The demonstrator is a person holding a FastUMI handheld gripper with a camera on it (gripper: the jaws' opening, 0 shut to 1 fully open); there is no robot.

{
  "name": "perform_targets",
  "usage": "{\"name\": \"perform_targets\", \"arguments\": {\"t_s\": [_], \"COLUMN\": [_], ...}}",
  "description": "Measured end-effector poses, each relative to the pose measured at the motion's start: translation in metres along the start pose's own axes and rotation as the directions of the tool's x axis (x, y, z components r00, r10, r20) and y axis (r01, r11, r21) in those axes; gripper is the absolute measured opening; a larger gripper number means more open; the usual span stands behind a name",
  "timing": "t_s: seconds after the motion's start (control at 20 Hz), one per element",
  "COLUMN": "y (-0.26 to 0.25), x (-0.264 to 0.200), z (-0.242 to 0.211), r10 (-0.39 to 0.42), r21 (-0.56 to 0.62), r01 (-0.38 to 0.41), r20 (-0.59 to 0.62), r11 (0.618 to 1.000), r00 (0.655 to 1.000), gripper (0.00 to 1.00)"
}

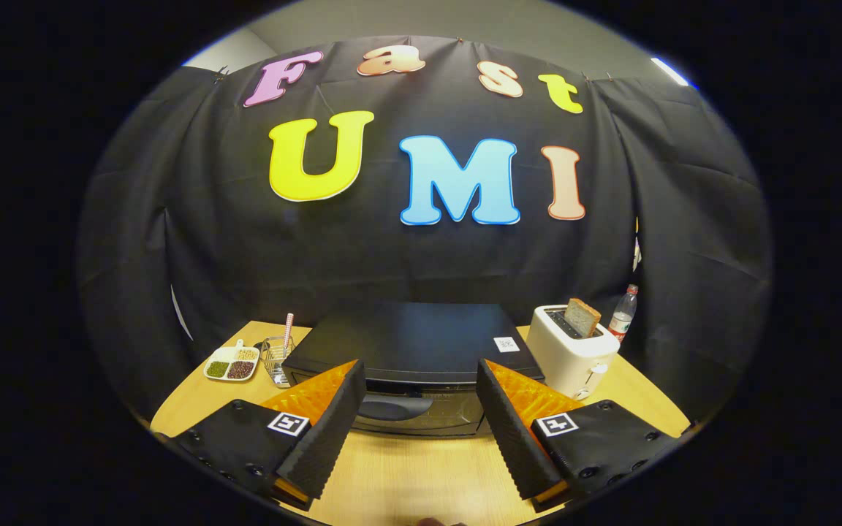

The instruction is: Open the toaster oven, put the food inside, and close the toaster oven door.

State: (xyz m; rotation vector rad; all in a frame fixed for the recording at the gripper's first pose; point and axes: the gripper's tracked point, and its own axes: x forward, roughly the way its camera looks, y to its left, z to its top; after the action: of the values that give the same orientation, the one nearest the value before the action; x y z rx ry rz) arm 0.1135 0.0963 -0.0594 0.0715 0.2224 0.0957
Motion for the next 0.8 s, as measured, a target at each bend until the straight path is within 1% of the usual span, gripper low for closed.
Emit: {"name": "perform_targets", "arguments": {"t_s": [0.15,0.35,0.45,0.55,0.7,0.75,0.8], "y": [0.009,0.019,0.022,0.021,0.022,0.022,0.018], "x": [0.028,0.056,0.065,0.072,0.083,0.088,0.089], "z": [-0.019,-0.038,-0.042,-0.047,-0.051,-0.054,-0.062], "r10": [0.001,0.006,0.009,-0.005,-0.008,-0.008,-0.026], "r21": [-0.018,0.000,0.000,-0.006,0.014,0.016,0.015], "r01": [-0.002,-0.007,-0.010,0.004,0.009,0.010,0.029], "r20": [-0.050,-0.109,-0.114,-0.120,-0.129,-0.142,-0.169], "r11": [1.000,1.000,1.000,1.000,1.000,1.000,0.999], "r00": [0.999,0.994,0.993,0.993,0.992,0.990,0.985], "gripper": [0.97,0.97,0.97,0.97,0.97,0.97,0.97]}}
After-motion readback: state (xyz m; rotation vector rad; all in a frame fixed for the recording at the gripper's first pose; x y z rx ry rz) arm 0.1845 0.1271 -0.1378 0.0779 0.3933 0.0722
